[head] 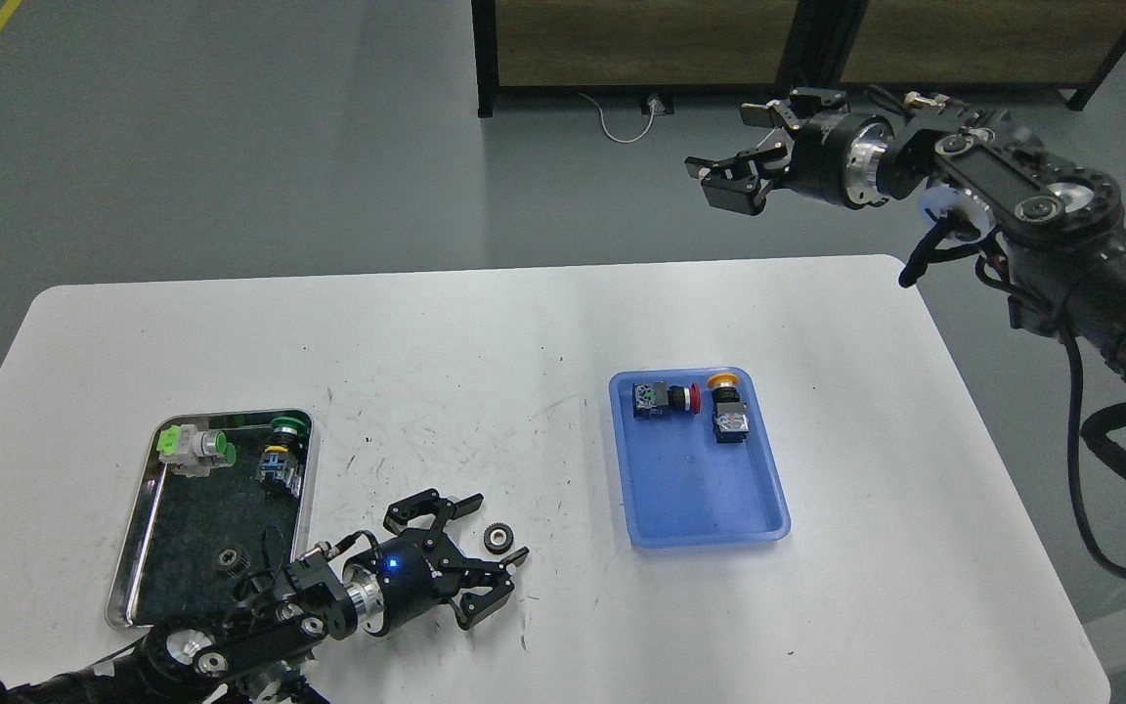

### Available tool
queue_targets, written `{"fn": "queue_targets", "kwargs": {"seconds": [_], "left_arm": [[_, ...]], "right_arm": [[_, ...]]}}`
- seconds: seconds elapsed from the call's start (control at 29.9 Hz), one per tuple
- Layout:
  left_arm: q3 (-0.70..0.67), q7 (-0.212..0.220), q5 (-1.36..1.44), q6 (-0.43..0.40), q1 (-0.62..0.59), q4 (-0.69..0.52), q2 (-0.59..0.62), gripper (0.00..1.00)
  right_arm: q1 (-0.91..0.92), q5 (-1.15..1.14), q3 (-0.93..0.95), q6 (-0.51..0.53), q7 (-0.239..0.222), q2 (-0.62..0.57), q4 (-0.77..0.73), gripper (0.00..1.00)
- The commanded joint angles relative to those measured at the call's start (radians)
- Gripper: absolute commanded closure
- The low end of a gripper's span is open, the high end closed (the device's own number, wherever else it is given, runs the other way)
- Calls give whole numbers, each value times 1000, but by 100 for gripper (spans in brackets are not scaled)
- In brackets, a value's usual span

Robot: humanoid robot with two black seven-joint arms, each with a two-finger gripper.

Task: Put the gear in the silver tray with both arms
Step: 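Retract the right arm and grasp the gear with the left gripper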

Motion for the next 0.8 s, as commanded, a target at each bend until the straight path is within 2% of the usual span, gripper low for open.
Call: {"fn": "queue_targets", "kwargs": {"seconds": [0.0,0.33,0.5,0.77], "left_arm": [[2,-6,-2,0,4,-2,0,25],[5,-22,15,25,4,-62,23,32],[16,-22,18,30,6,-54,25,38],[27,-31,18,31,27,-19,33,38]], "right_arm": [[0,0,0,0,0,2,0,12],[0,0,0,0,0,5,0,12],[1,0,0,0,0,7,0,12],[1,0,1,0,0,7,0,12]]}}
